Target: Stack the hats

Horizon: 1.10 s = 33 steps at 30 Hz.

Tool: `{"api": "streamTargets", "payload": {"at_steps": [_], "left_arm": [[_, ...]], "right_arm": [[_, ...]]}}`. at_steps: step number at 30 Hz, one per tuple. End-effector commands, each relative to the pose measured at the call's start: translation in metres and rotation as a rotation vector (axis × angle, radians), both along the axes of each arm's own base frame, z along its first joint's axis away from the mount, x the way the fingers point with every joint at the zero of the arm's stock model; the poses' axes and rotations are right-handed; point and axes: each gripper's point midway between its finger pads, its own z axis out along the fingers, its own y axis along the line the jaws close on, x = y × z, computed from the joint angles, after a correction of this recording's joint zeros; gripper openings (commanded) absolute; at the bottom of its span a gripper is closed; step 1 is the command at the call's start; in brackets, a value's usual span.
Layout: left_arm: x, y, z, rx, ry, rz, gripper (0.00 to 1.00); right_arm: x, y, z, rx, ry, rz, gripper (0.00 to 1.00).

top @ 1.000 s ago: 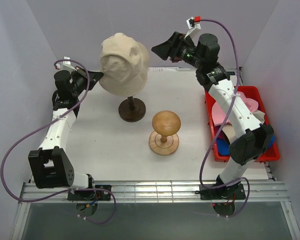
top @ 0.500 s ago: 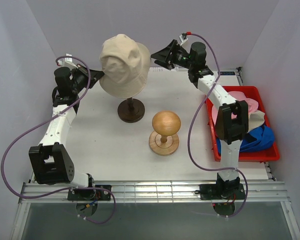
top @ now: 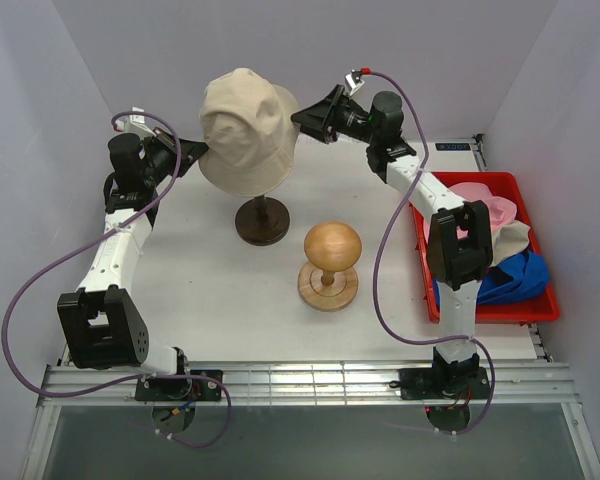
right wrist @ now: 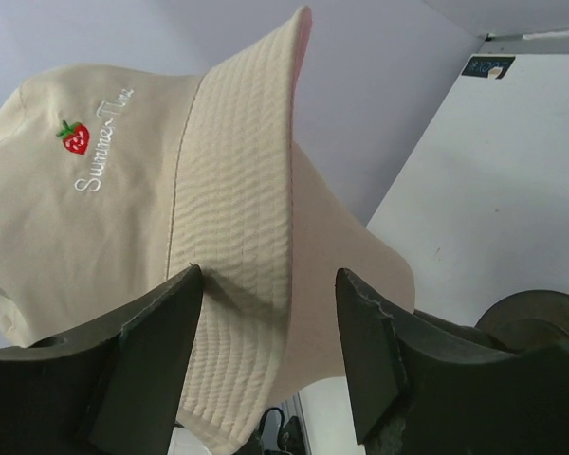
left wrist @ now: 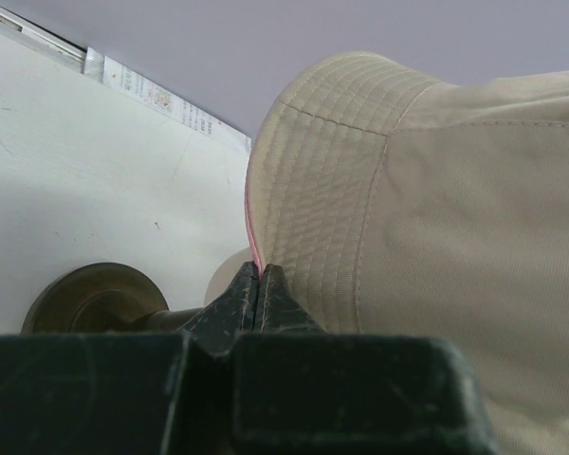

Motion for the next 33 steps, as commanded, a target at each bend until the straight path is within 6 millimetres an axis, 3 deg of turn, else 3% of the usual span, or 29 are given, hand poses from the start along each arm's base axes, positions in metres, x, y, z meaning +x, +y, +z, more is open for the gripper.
{"api": "streamTargets", "payload": {"at_steps": [1, 3, 10, 14, 15, 16, 21, 27, 33], "left_arm": [[-0.006, 0.007, -0.01, 0.01, 0.038, 0.026, 0.0], [-0.008, 0.008, -0.011, 0.009, 0.042, 0.031, 0.0], [-0.017, 0.01, -0.01, 0.001, 0.02, 0.054, 0.0], [-0.022, 0.01, -0.014, 0.0, 0.024, 0.062, 0.0], [-0.023, 0.01, -0.015, 0.002, 0.023, 0.063, 0.0], [-0.023, 0.01, -0.015, 0.001, 0.024, 0.063, 0.0], [-0.022, 0.011, -0.015, 0.002, 0.025, 0.063, 0.0], [-0.02, 0.011, -0.012, 0.006, 0.023, 0.061, 0.0], [-0.018, 0.011, -0.008, 0.008, 0.016, 0.058, 0.0]], "right_arm": [[-0.02, 0.001, 0.023, 0.031, -0.069, 0.031, 0.63], [-0.022, 0.0, 0.024, 0.04, -0.069, 0.031, 0.59], [-0.02, 0.002, 0.026, 0.052, -0.057, 0.038, 0.25], [-0.018, 0.001, 0.028, 0.064, -0.053, 0.036, 0.13], [-0.018, 0.001, 0.028, 0.065, -0.053, 0.038, 0.15], [-0.019, 0.001, 0.029, 0.069, -0.058, 0.037, 0.23], [-0.023, -0.002, 0.027, 0.083, -0.048, 0.022, 0.36], [-0.022, 0.0, 0.032, 0.117, -0.042, 0.031, 0.65], [-0.017, 0.004, 0.034, 0.132, -0.028, 0.028, 0.72]]}}
